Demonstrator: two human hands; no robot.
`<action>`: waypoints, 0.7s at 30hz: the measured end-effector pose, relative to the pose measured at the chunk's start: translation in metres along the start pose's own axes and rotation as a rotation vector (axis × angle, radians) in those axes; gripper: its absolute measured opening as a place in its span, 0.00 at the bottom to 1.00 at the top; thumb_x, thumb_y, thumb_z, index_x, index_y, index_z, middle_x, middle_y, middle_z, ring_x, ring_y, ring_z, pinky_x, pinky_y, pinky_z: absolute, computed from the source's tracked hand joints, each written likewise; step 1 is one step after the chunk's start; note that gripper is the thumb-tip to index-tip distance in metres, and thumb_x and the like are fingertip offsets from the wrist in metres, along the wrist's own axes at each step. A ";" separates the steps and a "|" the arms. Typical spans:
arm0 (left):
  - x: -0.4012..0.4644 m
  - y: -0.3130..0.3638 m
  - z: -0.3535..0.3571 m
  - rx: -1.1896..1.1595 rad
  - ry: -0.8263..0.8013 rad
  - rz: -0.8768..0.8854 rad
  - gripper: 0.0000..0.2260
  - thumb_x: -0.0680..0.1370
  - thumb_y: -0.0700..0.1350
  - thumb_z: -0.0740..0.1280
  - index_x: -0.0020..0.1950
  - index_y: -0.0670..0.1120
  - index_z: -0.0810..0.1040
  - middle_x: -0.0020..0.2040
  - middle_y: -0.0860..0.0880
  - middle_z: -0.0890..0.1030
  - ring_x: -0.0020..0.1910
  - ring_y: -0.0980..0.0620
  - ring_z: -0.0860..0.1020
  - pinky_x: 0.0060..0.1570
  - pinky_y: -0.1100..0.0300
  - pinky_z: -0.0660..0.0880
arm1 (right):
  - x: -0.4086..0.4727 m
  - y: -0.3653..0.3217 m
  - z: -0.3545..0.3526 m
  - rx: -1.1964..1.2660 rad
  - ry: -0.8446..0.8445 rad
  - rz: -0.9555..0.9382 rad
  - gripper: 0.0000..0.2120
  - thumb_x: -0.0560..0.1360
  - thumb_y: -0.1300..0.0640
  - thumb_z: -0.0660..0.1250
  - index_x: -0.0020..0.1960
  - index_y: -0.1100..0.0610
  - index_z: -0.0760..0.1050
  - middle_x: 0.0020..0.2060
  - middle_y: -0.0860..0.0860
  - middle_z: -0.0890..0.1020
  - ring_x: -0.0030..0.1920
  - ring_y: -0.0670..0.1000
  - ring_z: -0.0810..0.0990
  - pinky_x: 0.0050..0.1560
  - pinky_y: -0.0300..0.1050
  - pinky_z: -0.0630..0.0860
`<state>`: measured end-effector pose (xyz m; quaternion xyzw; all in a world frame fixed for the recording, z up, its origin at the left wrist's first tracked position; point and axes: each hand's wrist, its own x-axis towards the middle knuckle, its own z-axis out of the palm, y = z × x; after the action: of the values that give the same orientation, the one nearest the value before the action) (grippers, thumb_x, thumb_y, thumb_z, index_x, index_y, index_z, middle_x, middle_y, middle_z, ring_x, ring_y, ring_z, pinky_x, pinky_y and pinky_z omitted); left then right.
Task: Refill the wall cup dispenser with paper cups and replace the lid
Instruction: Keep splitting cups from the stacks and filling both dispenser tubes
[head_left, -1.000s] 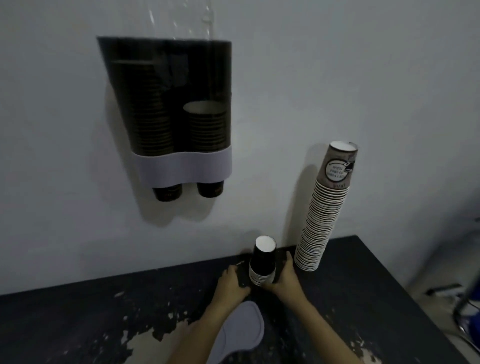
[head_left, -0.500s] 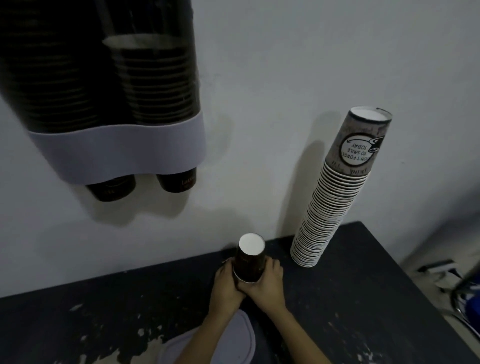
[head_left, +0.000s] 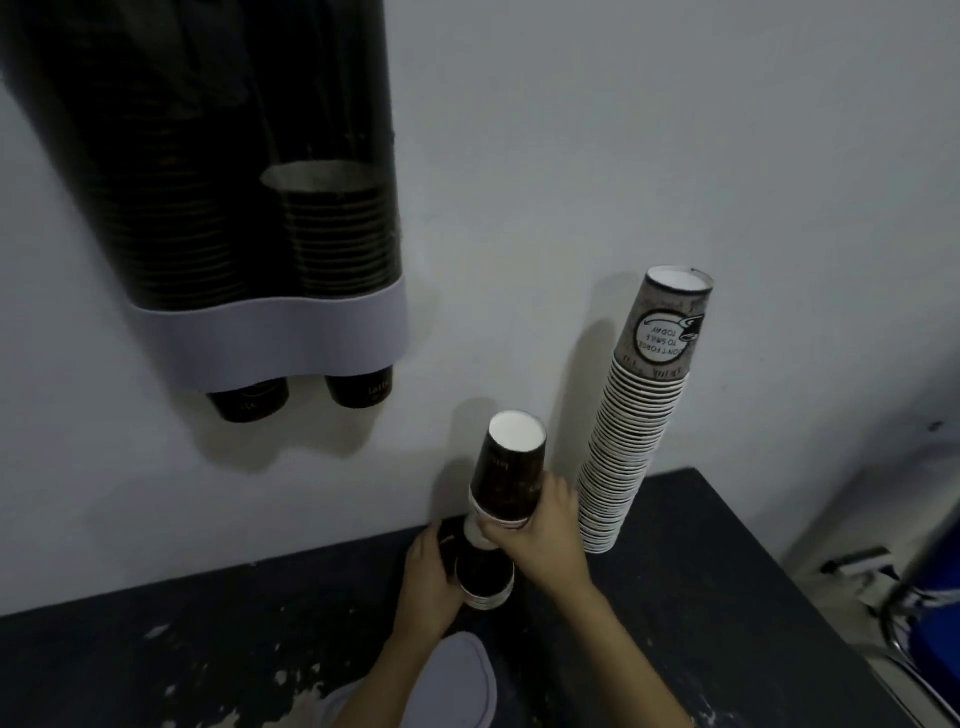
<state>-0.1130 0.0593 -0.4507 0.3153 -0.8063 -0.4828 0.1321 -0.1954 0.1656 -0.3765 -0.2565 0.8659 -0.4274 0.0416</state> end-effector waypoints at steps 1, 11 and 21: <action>-0.006 0.011 -0.007 -0.057 0.110 0.032 0.22 0.72 0.40 0.65 0.66 0.48 0.69 0.63 0.52 0.73 0.64 0.52 0.71 0.68 0.53 0.67 | 0.001 -0.004 -0.010 -0.052 -0.019 0.006 0.41 0.55 0.33 0.66 0.60 0.57 0.68 0.54 0.52 0.73 0.59 0.53 0.68 0.55 0.41 0.64; -0.064 0.145 -0.058 -0.664 0.321 0.286 0.13 0.81 0.43 0.52 0.59 0.50 0.73 0.56 0.54 0.77 0.60 0.52 0.74 0.52 0.77 0.71 | -0.028 -0.070 -0.093 -0.467 -0.310 -0.119 0.33 0.64 0.42 0.72 0.60 0.58 0.66 0.58 0.54 0.70 0.60 0.54 0.70 0.59 0.46 0.71; -0.097 0.188 -0.121 -0.887 0.285 0.199 0.21 0.81 0.49 0.47 0.68 0.43 0.68 0.59 0.45 0.74 0.57 0.48 0.72 0.51 0.57 0.70 | -0.029 -0.208 -0.193 0.505 0.033 -0.340 0.29 0.61 0.45 0.76 0.59 0.49 0.70 0.55 0.55 0.77 0.53 0.52 0.77 0.50 0.44 0.75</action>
<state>-0.0472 0.0999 -0.2196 0.2128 -0.5226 -0.7172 0.4089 -0.1417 0.2132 -0.1009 -0.3724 0.6774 -0.6342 0.0176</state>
